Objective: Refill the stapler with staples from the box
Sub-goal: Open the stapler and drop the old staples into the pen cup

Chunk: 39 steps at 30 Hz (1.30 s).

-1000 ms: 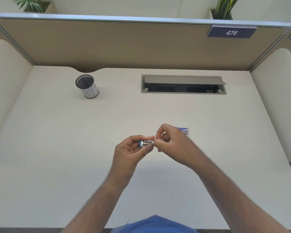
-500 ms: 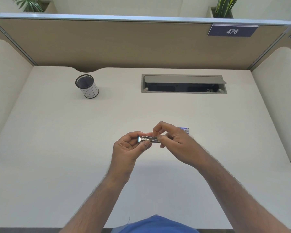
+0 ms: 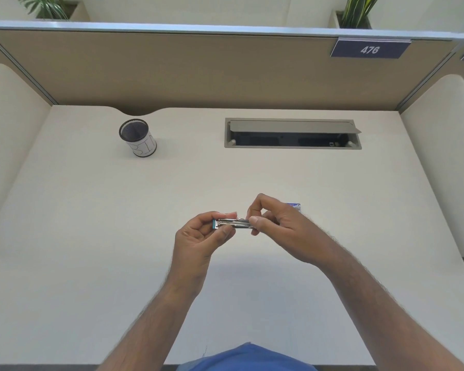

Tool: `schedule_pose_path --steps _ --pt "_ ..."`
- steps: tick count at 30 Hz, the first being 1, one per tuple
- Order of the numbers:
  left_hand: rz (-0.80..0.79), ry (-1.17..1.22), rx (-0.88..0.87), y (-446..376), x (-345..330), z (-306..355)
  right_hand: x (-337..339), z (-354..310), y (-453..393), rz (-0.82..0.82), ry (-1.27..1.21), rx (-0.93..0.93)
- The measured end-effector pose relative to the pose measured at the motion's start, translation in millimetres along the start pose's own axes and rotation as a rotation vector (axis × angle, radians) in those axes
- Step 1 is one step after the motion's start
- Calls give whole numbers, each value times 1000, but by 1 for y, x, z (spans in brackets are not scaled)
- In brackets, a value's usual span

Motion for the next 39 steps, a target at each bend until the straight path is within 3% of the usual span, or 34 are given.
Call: schedule_pose_path --steps 9,15,18,24,28,34,39 --pt "-20 -70 -5 2 0 3 4 10 -1 108 22 12" --pt "-53 -216 -2 1 -1 7 -3 12 -9 152 -104 43" --pt "-42 -298 2 0 -1 11 -12 15 -18 159 -286 40" --pt "-41 -527 -17 -4 -4 25 -43 31 -31 29 -584 -163" --pt "-47 -742 -15 -10 -5 31 -65 40 -39 3 -922 -237" --pt "-129 -1160 -83 -17 -23 39 -99 53 -44 128 -1286 -332" --pt "-185 -1409 -106 -23 -35 31 -114 54 -43 192 -1405 -360"
Point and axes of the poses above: each hand's wrist, its own y-axis away from the middle knuckle, its own x-axis out of the back of the hand, z = x × y, the point moved 4 cm from there along -y, towards the middle knuckle, and after that the axes turned 3 degrees about x, right-handed, at the moved point
